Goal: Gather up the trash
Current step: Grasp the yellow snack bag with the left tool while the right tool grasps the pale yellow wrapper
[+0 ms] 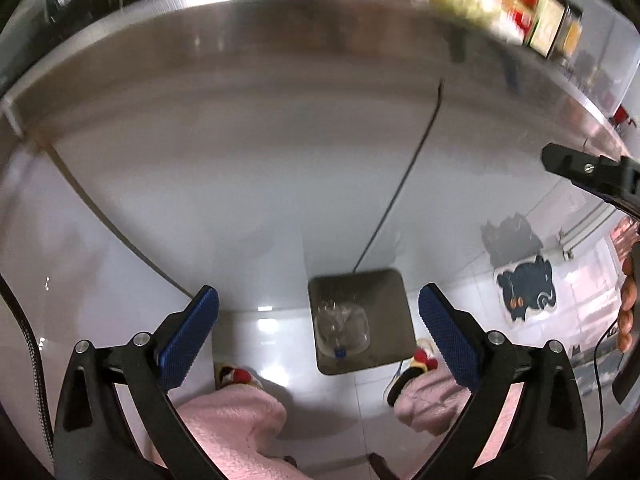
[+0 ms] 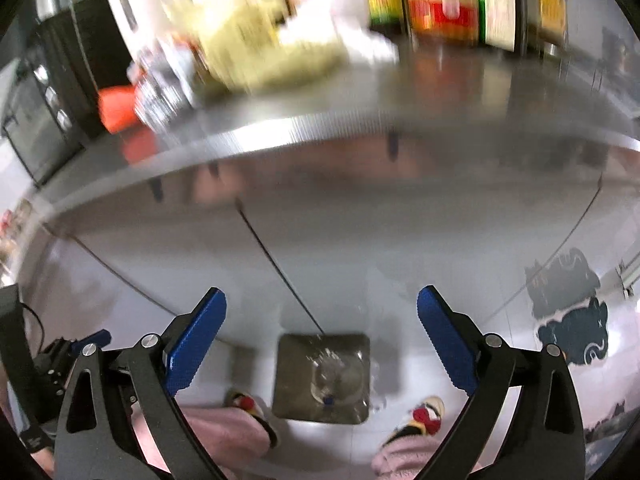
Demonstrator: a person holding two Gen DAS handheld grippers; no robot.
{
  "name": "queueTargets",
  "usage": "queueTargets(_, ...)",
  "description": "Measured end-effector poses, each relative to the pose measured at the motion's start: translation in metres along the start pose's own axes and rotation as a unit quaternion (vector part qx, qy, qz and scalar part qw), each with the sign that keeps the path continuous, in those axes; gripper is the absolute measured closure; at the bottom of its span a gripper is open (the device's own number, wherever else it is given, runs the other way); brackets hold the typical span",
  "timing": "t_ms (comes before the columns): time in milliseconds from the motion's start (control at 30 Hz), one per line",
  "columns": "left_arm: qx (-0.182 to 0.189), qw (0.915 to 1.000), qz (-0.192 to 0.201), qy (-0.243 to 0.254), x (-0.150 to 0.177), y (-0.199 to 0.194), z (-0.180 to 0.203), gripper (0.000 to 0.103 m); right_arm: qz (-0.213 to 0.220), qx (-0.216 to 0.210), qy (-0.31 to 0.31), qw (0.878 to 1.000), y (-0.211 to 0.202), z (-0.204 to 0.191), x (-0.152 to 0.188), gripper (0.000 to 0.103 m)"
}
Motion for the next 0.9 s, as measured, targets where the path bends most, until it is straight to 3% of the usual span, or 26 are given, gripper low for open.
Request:
queueTargets(133,0.001,0.9995,0.031,-0.003,-0.032,-0.034,-0.006,0.008,0.019,-0.022,0.009,1.000,-0.023,-0.011,-0.030,0.006)
queueTargets(233,-0.001,0.9981,0.061,-0.009,-0.067,-0.058,-0.016,0.008,0.040,-0.013,0.003,0.999,-0.034,-0.015,-0.053,0.004)
queueTargets(433,-0.011,0.9949,0.099,-0.013,-0.123,-0.079,-0.032,0.008,0.053,-0.017,-0.002,0.998,-0.027,-0.025,-0.099,0.003)
queueTargets(667,-0.017,0.9932,0.115,0.002,-0.173,-0.075,-0.035,0.008,0.051,-0.018,0.005,0.999,-0.011,-0.042,-0.135,0.003)
queueTargets(900,-0.019,0.9927,0.119,0.010,-0.237,-0.043,-0.040,0.009,0.036,-0.019,0.017,0.999,0.022,-0.046,-0.163,0.005)
Point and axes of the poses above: each gripper's, at about its wrist camera, not at the fingertips, and y roughly the way its jaws point, z to its right, x to its underside, the point moved 2 cm from there along y, roughly the way its jaws point, and after that the axes turned 11 degrees about z, right-handed, at the moved point
